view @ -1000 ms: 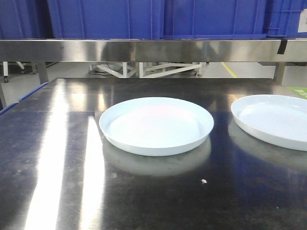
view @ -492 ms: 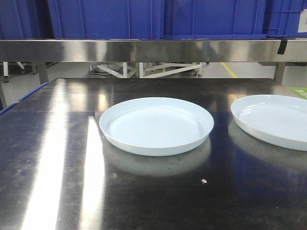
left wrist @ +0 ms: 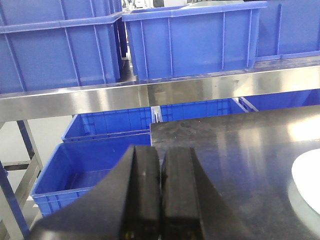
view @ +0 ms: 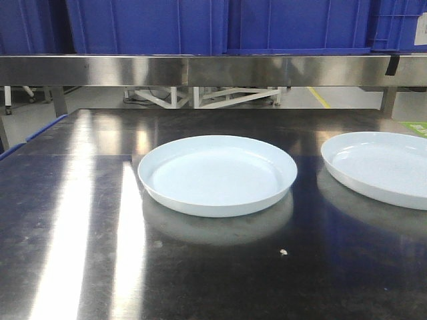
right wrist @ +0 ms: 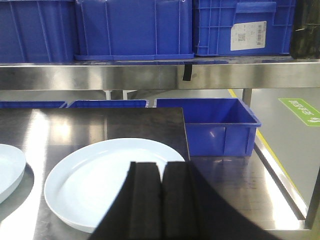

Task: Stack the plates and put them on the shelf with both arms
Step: 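Release the plate and raise the left gripper away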

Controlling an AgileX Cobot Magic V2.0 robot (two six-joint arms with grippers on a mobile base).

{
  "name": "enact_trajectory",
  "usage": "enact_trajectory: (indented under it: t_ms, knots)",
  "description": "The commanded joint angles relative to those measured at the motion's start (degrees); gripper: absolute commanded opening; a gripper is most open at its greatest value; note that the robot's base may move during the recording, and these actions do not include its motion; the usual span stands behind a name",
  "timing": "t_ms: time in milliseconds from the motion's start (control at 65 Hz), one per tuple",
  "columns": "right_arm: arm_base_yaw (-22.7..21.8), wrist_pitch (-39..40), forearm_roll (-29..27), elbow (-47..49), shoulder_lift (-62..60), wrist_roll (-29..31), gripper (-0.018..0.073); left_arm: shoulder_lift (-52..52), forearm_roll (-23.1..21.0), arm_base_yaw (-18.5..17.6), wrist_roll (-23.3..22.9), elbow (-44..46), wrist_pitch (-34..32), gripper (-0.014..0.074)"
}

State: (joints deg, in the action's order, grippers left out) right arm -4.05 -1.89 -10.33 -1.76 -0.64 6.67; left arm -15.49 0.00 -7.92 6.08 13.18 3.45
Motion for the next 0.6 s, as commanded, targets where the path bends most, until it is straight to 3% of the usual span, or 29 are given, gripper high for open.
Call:
enact_trajectory:
  t_ms: [0, 308, 585]
  knots:
    - [0.04, 5.69, 0.03, 0.11, -1.06, 0.15, 0.0057, -0.25, -0.43, 0.03, -0.36, 1.75, -4.49, 0.0082]
    - [0.04, 5.32, -0.70, 0.30, -1.06, -0.53, 0.0057, -0.25, -0.43, 0.03, -0.36, 1.75, -4.49, 0.0082]
    - [0.04, -8.53, -0.65, 10.12, 4.35, -0.53, 0.0057, -0.25, -0.43, 0.03, -0.36, 1.75, -4.49, 0.0082]
